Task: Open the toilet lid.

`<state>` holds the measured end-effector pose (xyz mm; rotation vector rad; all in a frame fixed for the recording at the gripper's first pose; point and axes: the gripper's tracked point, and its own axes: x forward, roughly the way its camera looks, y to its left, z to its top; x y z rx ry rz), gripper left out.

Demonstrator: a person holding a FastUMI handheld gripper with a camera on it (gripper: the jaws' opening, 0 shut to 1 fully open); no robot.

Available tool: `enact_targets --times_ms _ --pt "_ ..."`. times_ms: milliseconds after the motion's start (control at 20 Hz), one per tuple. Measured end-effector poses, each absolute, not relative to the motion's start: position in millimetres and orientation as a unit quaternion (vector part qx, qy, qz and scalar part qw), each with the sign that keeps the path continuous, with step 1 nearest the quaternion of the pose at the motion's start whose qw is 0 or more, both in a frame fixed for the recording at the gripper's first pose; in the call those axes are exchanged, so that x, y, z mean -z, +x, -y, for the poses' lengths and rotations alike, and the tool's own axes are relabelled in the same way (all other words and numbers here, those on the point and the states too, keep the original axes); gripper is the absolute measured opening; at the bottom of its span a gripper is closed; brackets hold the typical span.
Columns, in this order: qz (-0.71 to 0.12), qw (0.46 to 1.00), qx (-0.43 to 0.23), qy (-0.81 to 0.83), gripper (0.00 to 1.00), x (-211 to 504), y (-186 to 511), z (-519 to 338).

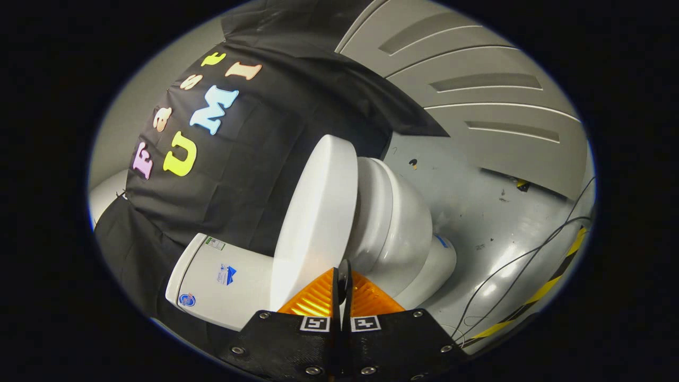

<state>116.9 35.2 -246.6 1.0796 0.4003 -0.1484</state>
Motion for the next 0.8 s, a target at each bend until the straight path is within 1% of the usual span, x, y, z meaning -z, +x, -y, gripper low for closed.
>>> enact_targets --times_ms 550,800 --pt "-0.179 0.858 0.058 0.478 0.00 202 119 -44" --pt "-0.183 0.864 0.064 0.465 0.00 184 120 -48"
